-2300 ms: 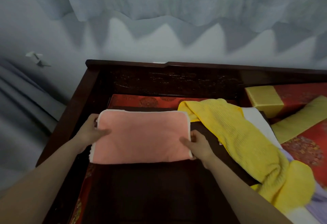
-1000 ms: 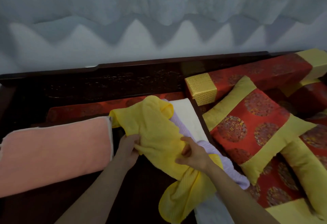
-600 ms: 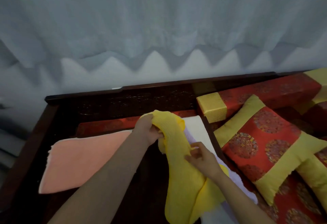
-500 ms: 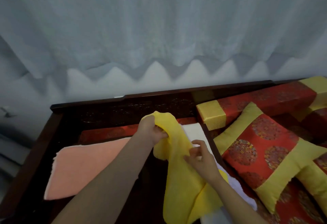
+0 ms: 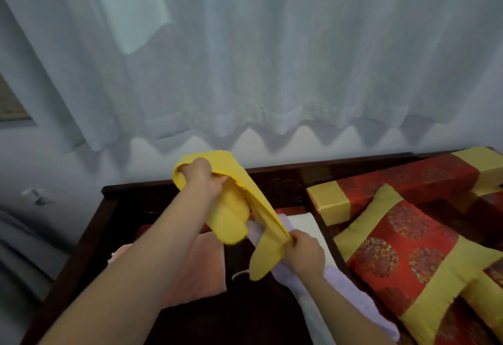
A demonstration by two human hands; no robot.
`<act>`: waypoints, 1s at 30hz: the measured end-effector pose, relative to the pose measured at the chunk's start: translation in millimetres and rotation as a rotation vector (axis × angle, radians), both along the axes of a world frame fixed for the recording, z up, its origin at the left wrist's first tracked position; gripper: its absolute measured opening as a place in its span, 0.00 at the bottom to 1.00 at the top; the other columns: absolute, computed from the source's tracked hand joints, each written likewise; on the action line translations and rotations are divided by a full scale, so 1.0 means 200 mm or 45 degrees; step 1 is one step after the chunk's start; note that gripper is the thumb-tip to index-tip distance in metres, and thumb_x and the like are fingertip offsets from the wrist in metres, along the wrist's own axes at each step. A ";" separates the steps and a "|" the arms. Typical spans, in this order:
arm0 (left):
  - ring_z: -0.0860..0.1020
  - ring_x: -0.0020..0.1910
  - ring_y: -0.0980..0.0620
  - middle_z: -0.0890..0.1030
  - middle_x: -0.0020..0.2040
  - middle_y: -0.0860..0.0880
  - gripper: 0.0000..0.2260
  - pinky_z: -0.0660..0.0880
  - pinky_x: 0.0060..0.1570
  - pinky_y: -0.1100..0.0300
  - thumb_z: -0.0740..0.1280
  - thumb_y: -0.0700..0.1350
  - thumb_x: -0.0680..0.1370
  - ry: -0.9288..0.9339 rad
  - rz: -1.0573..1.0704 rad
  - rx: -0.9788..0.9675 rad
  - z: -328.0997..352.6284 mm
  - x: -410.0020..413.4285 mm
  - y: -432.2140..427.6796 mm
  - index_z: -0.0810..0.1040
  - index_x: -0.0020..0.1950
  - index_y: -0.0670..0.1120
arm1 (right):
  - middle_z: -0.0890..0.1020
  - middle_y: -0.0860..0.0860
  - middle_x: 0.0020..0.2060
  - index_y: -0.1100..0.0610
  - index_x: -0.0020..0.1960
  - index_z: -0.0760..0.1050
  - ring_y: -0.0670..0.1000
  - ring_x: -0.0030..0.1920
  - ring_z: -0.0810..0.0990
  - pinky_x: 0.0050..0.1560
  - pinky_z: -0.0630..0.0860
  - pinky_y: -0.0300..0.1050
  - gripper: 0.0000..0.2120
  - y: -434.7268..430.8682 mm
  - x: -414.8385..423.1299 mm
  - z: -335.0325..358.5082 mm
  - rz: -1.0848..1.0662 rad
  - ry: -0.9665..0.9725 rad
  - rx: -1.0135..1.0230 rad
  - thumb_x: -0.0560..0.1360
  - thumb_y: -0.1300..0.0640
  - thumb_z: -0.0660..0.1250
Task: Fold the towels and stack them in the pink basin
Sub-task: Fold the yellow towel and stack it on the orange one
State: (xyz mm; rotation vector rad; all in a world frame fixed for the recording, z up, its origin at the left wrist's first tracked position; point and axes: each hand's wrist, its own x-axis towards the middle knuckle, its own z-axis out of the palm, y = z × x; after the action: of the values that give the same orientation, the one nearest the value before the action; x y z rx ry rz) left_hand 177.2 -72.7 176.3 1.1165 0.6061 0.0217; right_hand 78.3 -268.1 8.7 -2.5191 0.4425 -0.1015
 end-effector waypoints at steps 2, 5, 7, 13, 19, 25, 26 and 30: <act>0.73 0.36 0.46 0.71 0.40 0.44 0.09 0.74 0.36 0.50 0.54 0.31 0.76 0.007 -0.048 0.003 -0.01 -0.03 0.12 0.68 0.50 0.43 | 0.82 0.51 0.39 0.50 0.45 0.77 0.56 0.44 0.80 0.46 0.76 0.48 0.08 -0.08 -0.01 -0.07 -0.024 0.047 0.006 0.74 0.55 0.59; 0.73 0.38 0.45 0.72 0.41 0.42 0.19 0.73 0.36 0.50 0.52 0.26 0.72 0.049 -0.075 0.182 -0.17 -0.06 0.31 0.71 0.58 0.39 | 0.81 0.51 0.37 0.49 0.46 0.73 0.56 0.40 0.80 0.41 0.75 0.50 0.05 -0.11 -0.03 -0.13 0.037 -0.132 0.268 0.77 0.56 0.59; 0.74 0.39 0.44 0.74 0.42 0.42 0.22 0.72 0.37 0.54 0.52 0.25 0.71 0.093 -0.048 0.271 -0.29 -0.13 0.37 0.72 0.61 0.36 | 0.80 0.49 0.36 0.51 0.49 0.73 0.53 0.38 0.79 0.38 0.71 0.48 0.06 -0.08 -0.03 -0.13 0.151 -0.237 0.345 0.78 0.55 0.57; 0.78 0.54 0.34 0.77 0.61 0.37 0.35 0.77 0.49 0.43 0.69 0.58 0.68 0.535 -0.211 0.264 -0.70 -0.32 0.56 0.67 0.70 0.42 | 0.77 0.44 0.35 0.50 0.52 0.77 0.44 0.37 0.75 0.38 0.68 0.40 0.13 -0.03 -0.02 -0.10 0.554 0.056 0.169 0.74 0.43 0.66; 0.75 0.37 0.44 0.76 0.39 0.40 0.09 0.71 0.44 0.53 0.59 0.43 0.79 0.828 -0.424 0.802 -0.96 -0.62 0.77 0.72 0.45 0.38 | 0.79 0.54 0.52 0.59 0.57 0.77 0.53 0.49 0.78 0.45 0.73 0.40 0.18 -0.18 -0.04 -0.15 0.768 0.881 -0.349 0.67 0.58 0.67; 0.77 0.41 0.48 0.78 0.46 0.45 0.11 0.73 0.44 0.57 0.64 0.41 0.75 1.077 -1.101 1.023 -1.04 -0.70 0.91 0.72 0.56 0.47 | 0.78 0.50 0.56 0.49 0.58 0.73 0.52 0.59 0.77 0.58 0.68 0.49 0.14 -0.33 -0.08 -0.17 0.539 0.850 -0.742 0.73 0.55 0.59; 0.76 0.45 0.46 0.77 0.50 0.44 0.18 0.73 0.44 0.55 0.65 0.37 0.74 0.999 -1.079 1.008 -1.06 -0.67 0.92 0.70 0.62 0.47 | 0.78 0.50 0.54 0.47 0.57 0.72 0.53 0.58 0.76 0.57 0.67 0.51 0.12 -0.35 -0.07 -0.18 0.537 0.819 -0.708 0.74 0.54 0.59; 0.73 0.60 0.37 0.74 0.62 0.38 0.28 0.74 0.54 0.44 0.71 0.31 0.70 0.650 -0.700 0.777 -1.13 -0.49 0.89 0.67 0.68 0.39 | 0.74 0.51 0.41 0.49 0.51 0.65 0.57 0.46 0.79 0.39 0.66 0.45 0.05 -0.36 -0.04 -0.18 0.690 0.617 -0.601 0.77 0.52 0.58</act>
State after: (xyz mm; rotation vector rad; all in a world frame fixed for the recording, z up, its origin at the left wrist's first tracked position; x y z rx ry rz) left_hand 79.6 105.1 -49.9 1.8803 0.7451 -0.6036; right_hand 69.3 -339.8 -28.3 -3.0281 -0.1204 0.6974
